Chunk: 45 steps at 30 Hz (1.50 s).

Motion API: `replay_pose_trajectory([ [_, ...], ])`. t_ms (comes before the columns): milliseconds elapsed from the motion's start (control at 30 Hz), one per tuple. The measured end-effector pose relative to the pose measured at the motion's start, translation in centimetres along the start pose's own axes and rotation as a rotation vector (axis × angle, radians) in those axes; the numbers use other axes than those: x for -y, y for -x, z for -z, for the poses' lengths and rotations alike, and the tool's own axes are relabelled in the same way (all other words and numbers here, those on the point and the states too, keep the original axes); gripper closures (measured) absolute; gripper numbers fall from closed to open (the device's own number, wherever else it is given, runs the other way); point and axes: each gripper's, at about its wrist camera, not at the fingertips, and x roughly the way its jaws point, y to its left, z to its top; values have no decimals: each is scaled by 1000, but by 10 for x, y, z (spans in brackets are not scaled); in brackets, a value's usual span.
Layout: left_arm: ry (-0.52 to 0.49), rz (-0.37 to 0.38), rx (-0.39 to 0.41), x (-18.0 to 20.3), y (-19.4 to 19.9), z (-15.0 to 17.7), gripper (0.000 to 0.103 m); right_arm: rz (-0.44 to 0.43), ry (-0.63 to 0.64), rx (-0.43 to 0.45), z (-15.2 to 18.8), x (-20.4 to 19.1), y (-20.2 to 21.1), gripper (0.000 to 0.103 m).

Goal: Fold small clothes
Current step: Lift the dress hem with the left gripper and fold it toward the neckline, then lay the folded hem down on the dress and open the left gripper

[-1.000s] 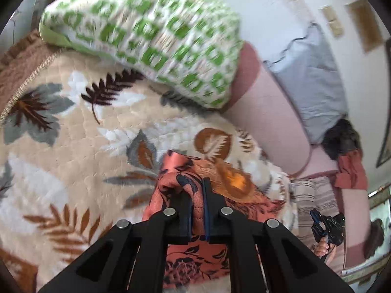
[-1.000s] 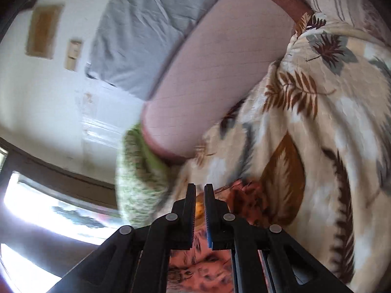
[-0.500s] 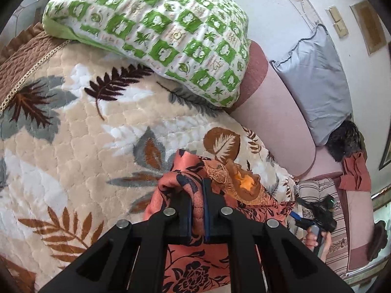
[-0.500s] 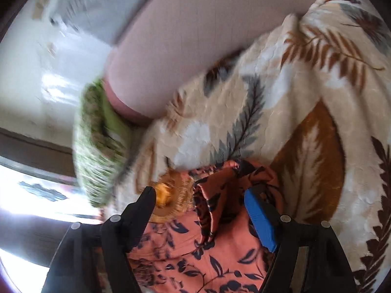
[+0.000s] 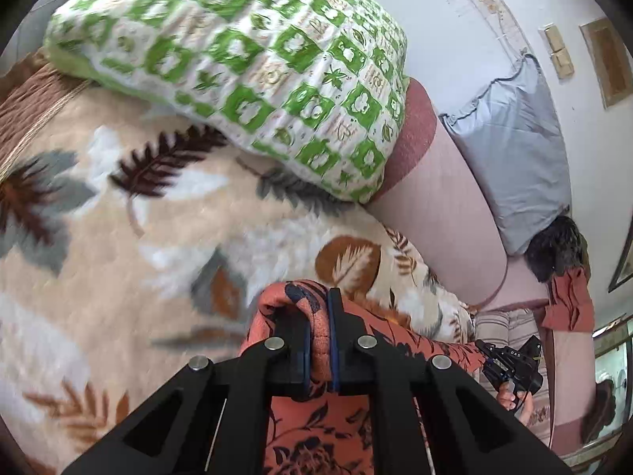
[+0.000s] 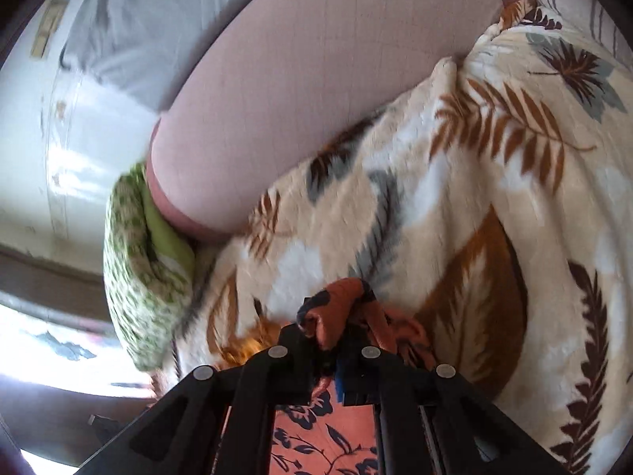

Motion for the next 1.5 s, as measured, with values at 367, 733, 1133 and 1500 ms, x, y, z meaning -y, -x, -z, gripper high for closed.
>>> replay_pose_trajectory([
  [367, 136, -58, 36, -49, -58, -18, 56, -162, -229, 64, -14, 73, -52, 85],
  [733, -50, -152, 256, 10, 48, 79, 39, -125, 181, 155, 48, -1, 37, 42],
  [1133, -154, -224, 25, 19, -26, 157, 36, 159, 623, -233, 178, -158, -166, 65],
  [1500, -52, -145, 8, -2, -18, 141, 36, 89, 450, 83, 90, -173, -110, 63],
])
